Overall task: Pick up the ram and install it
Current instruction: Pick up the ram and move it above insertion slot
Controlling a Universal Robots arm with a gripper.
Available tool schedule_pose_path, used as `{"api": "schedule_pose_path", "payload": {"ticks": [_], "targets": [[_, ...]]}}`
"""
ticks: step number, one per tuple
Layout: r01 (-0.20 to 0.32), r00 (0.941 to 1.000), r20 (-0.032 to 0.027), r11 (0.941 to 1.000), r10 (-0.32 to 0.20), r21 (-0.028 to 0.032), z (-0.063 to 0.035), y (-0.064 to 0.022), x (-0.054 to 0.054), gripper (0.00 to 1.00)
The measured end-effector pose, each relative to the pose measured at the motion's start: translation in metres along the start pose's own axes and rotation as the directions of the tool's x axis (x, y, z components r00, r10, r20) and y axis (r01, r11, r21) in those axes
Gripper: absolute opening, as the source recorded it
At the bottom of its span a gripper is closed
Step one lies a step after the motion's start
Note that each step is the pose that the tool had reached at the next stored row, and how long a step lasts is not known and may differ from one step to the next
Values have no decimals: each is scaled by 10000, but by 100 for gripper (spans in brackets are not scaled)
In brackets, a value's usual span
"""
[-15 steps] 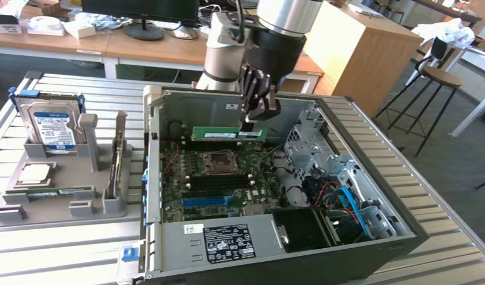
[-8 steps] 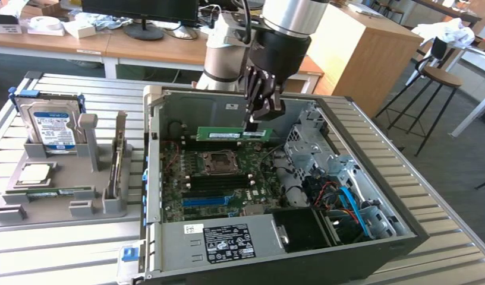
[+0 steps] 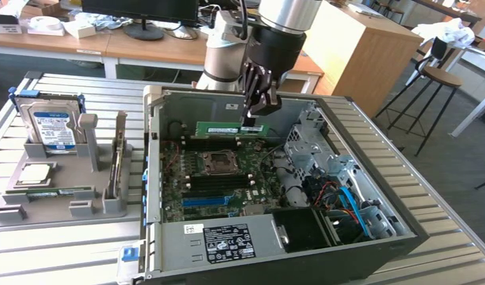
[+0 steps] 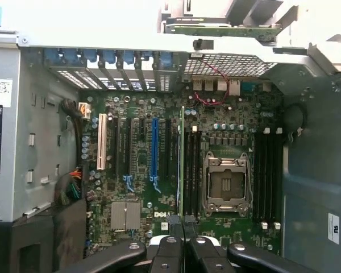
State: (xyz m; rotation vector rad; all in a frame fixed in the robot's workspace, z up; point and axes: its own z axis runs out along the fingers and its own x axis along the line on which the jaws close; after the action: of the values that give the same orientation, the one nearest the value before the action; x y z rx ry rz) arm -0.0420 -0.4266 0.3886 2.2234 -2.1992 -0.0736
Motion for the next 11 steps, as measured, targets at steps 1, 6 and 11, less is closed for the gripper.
{"api": "schedule_pose_path", "payload": {"ticks": [1, 6, 11], "targets": [[0, 10000, 1, 10000, 0, 0, 0, 0, 0, 11], [0, 10000, 4, 10000, 0, 2, 25, -1, 0, 11], [0, 10000, 2, 10000, 0, 14, 116, -5, 2, 11]]}}
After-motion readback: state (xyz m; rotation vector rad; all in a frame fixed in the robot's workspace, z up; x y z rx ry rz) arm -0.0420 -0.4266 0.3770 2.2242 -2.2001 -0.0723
